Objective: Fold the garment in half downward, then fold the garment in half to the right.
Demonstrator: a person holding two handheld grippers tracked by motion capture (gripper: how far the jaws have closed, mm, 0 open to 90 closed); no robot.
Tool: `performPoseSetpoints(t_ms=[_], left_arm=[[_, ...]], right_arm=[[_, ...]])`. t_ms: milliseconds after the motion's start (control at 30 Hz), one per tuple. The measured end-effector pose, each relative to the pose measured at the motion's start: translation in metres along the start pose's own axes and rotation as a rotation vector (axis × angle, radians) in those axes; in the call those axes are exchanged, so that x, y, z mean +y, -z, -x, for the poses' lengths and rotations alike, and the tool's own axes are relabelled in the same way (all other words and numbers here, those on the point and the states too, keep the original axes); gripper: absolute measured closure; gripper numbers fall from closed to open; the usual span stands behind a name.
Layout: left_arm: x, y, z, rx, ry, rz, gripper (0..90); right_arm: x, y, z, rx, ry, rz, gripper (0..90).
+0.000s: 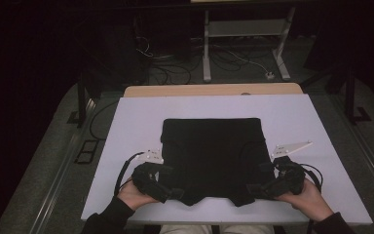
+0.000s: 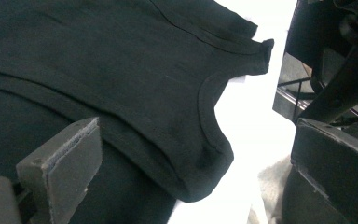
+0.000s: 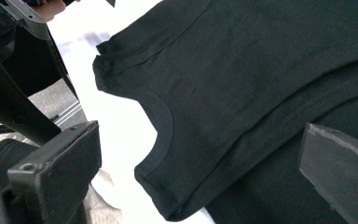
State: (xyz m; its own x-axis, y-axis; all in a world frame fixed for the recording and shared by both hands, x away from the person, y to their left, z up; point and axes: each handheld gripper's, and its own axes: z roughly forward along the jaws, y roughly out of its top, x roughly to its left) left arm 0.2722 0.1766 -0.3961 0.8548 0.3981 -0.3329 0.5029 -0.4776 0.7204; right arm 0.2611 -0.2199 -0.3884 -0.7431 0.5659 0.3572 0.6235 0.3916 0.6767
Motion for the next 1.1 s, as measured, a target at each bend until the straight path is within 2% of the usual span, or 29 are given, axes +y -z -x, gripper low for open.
performPoseSetpoints(t_ms=[100,400,667,933,1100], left_arm=[[-0.001,0.004,-0.001,0.017,-0.005,0.022,0.6],[-0.007,0.017,-0.007,0.077,0.002,0.091,0.0],[-0.012,0.028,-0.011,0.115,0.025,0.144,0.0],[-0.017,0.036,-0.016,0.147,0.037,0.168,0.0],[-0.023,0.042,-0.021,0.194,0.050,0.182,0.0]], right_arm=[[0.004,-0.001,0.001,-0.008,0.003,0.005,0.0],[0.020,-0.009,0.006,-0.073,0.031,0.006,0.0],[0.034,-0.015,0.012,-0.084,0.050,0.011,0.0],[0.053,-0.021,0.017,-0.085,0.064,0.021,0.0],[0.067,-0.028,0.018,-0.091,0.089,0.006,0.0]])
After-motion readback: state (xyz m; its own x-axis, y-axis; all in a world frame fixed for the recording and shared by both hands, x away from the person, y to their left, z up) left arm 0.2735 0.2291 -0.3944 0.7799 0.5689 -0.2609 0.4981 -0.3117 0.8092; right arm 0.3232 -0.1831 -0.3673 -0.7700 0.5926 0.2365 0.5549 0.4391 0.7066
